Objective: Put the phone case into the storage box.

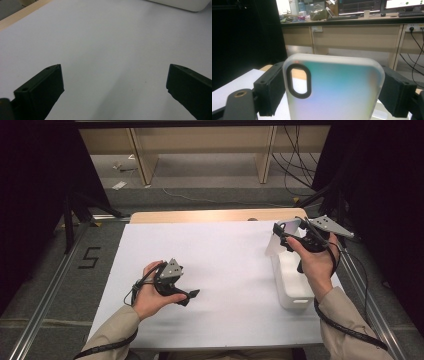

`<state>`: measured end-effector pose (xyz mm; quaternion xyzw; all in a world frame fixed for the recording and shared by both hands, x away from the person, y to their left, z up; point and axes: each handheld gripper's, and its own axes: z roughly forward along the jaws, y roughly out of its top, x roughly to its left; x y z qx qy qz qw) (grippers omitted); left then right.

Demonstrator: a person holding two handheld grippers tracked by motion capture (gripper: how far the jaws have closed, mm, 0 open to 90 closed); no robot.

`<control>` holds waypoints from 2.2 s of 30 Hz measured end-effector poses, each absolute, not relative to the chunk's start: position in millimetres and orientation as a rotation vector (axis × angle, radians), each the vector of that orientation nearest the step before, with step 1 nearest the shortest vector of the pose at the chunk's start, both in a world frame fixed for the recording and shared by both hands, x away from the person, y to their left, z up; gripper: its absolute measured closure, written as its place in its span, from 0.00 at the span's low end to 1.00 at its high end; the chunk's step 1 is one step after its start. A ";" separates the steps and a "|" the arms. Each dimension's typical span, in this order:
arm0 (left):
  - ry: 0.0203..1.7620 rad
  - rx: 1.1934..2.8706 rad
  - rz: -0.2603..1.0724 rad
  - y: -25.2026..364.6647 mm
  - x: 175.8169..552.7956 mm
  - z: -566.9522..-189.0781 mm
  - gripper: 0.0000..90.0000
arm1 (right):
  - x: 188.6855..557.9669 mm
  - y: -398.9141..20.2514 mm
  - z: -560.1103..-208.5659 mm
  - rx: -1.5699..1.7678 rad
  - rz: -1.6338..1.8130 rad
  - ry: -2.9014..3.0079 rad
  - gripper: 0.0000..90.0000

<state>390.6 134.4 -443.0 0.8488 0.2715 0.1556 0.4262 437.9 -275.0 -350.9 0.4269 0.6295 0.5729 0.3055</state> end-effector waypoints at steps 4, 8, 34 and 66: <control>0.680 2.121 0.390 134.6 390.7 -443.0 0.01 | 438.0 -277.4 -350.4 1.135 1.514 1.658 0.20; 0.679 2.119 0.391 134.6 390.7 -443.0 0.01 | 438.4 -279.1 -350.6 1.144 1.511 1.654 0.20; 0.679 2.118 0.393 135.1 390.8 -443.0 0.01 | 440.7 -289.2 -350.9 1.169 1.494 1.625 0.20; 0.679 2.113 0.398 135.2 390.8 -442.5 0.01 | 443.2 -298.5 -351.7 1.195 1.474 1.599 0.20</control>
